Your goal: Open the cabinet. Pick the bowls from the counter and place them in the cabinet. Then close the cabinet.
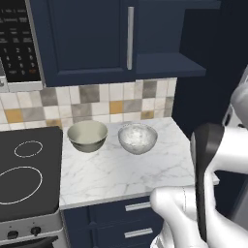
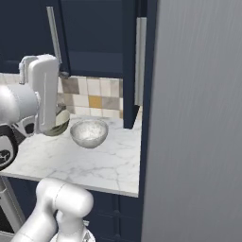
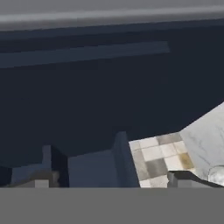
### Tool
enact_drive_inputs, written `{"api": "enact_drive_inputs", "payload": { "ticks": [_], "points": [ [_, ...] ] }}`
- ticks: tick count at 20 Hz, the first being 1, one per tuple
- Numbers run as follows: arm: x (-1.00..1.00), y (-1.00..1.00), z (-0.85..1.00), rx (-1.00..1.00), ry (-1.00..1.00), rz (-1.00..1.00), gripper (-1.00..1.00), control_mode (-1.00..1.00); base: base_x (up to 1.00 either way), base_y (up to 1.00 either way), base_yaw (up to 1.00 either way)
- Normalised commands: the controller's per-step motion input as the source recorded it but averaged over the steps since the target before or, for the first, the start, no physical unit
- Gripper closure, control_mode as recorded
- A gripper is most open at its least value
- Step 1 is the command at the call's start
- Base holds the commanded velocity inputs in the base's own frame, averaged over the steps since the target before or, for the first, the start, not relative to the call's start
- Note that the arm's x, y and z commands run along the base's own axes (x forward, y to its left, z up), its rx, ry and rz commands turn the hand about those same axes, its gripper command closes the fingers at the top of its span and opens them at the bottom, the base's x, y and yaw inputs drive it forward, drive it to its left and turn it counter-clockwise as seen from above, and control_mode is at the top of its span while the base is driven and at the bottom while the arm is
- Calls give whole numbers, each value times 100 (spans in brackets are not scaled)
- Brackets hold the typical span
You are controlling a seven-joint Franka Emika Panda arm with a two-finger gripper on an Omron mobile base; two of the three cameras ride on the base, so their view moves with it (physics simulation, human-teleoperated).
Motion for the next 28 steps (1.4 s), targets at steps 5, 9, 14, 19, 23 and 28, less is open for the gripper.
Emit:
{"api": "enact_drive_inputs", "payload": {
  "ticks": [5,9,14,19,23,28],
  "points": [
    [-54,23,38,-49,11,19,-100,-100,0,0,0],
    [-27,13,21,-50,5,7,-100,-100,0,0,0],
    [0,14,6,-39,3,-1,-100,-100,0,0,0],
    [38,28,-12,-37,0,-3,-100,-100,0,0,0],
    [36,36,-14,-32,-3,-4,-100,-100,0,0,0],
    [42,37,-7,-26,0,2,-100,-100,0,0,0]
  ]
}}
